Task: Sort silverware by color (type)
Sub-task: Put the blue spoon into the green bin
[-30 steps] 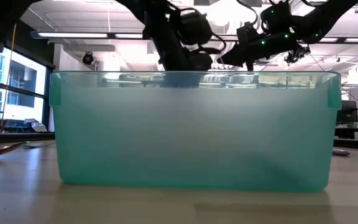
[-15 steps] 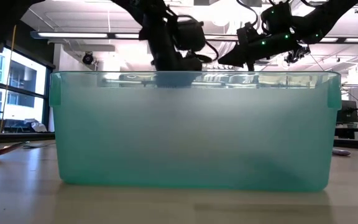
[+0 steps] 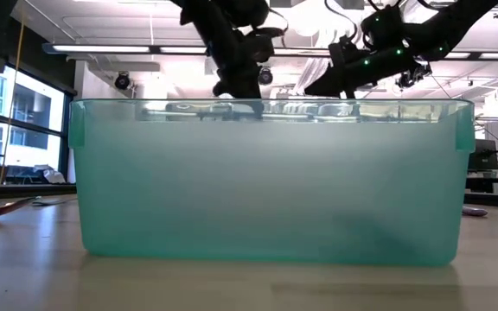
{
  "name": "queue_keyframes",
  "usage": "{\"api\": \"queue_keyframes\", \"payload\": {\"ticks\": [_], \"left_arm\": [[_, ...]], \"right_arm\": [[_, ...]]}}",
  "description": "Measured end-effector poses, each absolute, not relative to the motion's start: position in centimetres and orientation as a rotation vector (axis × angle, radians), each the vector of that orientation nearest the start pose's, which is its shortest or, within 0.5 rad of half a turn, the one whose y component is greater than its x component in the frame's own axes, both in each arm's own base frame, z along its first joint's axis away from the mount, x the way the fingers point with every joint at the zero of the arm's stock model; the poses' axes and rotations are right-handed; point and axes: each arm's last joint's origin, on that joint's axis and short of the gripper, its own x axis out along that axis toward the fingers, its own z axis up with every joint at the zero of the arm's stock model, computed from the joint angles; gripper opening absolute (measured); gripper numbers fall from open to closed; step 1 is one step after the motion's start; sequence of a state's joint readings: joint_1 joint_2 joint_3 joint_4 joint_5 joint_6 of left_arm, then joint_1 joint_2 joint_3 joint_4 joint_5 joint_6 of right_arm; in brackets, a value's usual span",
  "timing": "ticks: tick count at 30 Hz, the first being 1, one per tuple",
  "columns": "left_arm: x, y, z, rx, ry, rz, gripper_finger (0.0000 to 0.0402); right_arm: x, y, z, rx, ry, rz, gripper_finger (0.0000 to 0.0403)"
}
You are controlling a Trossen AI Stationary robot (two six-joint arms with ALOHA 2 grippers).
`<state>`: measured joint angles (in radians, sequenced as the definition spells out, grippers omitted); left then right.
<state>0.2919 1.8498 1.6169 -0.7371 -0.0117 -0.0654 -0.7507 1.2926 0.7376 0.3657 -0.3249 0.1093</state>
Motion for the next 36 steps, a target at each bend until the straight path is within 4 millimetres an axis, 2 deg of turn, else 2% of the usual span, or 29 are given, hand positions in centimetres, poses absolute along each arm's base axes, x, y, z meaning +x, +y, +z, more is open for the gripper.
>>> {"api": "queue_keyframes", "payload": {"ticks": [3,8,15,22,29,33,36], "left_arm": [[37.8,13.3,28.1,-0.172,0.934,0.230,0.0002],[36.5,16.0,27.1,-0.211,0.862,0.125,0.0001],[33.5,17.3,25.8,-0.212,0.745,0.118,0.0000],[29.6,16.5,24.1,-0.233,0.704,0.163,0.0000],[25.8,14.6,21.8,-0.282,0.742,0.182,0.0000],[23.9,13.4,21.0,-0.305,0.807,0.175,0.0000],[22.7,12.6,21.1,-0.321,0.869,0.164,0.0000]], "right_arm": [[21.3,-18.4,25.9,0.244,0.159,-0.504,0.0000],[21.8,-17.6,25.4,0.285,0.196,-0.579,0.0000],[23.3,-15.4,24.9,0.378,0.223,-0.587,0.0000],[24.4,-12.8,24.1,0.465,0.300,-0.602,0.0000],[24.8,-10.5,22.9,0.553,0.422,-0.585,0.0000],[24.9,-9.9,22.7,0.571,0.430,-0.636,0.0000],[24.9,-9.8,22.7,0.597,0.413,-0.673,0.0000]]}}
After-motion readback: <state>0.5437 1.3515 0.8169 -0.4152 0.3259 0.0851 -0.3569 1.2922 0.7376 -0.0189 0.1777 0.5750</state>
